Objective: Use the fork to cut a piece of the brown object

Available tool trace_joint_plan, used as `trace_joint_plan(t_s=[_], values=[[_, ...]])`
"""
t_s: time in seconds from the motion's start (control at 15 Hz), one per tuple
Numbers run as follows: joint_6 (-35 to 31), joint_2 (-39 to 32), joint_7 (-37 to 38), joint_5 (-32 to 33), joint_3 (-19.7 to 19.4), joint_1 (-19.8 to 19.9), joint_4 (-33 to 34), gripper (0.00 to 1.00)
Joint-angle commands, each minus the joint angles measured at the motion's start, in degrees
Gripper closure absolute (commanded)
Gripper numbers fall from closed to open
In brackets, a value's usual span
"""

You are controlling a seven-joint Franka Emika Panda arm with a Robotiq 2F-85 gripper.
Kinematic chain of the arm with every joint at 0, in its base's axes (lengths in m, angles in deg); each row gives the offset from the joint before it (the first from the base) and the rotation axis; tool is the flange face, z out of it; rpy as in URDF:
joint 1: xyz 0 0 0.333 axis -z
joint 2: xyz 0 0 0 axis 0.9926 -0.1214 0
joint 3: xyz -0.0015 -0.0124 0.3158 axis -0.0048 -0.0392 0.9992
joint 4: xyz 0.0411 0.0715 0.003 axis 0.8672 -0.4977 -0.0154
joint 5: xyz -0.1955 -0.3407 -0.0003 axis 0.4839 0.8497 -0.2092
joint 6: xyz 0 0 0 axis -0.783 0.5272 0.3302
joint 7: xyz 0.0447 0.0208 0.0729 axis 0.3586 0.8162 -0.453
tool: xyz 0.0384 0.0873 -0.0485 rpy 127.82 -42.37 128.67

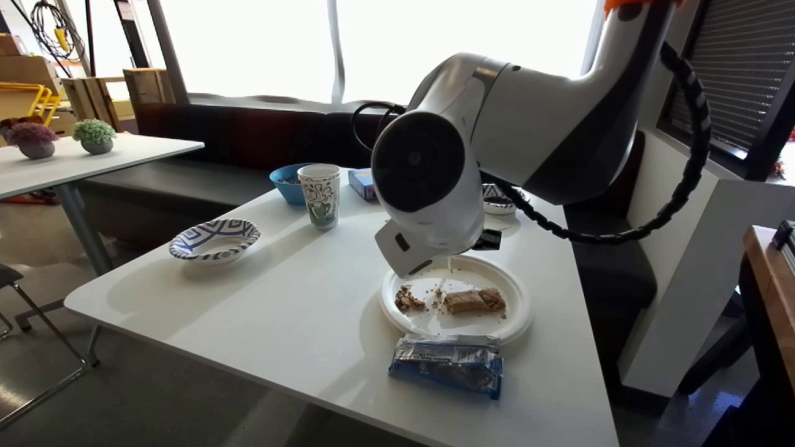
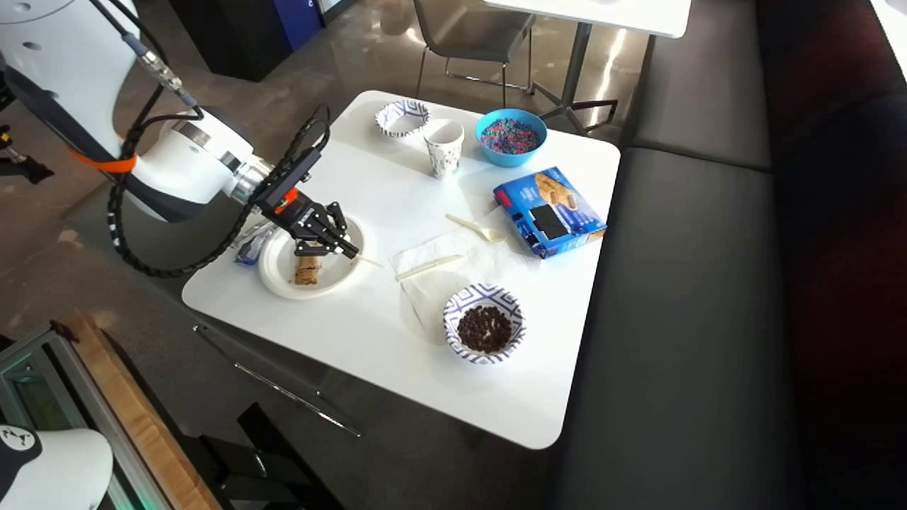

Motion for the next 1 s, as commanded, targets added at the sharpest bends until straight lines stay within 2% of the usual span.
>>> trace_joint_plan(t_s=[0.0, 0.53, 0.6, 0.67, 0.8, 0.93], values=[[-1.93, -0.56, -3.74, 0.72, -0.49, -0.27, 0.8, 0.98], [-1.06, -1.97, -11.81, -0.5, -0.07, -1.03, 3.0, 0.98], [-1.0, -2.07, -12.49, -0.63, -0.01, -1.12, 3.16, 0.93], [-0.68, -2.02, -13.08, -0.88, 0.1, -1.35, 3.12, 0.68], [-0.31, -1.6, -13.48, -1.01, 0.29, -1.74, 2.72, 0.64], [0.31, -0.27, -13.07, -1.36, 0.53, -2.1, 1.37, 0.49]])
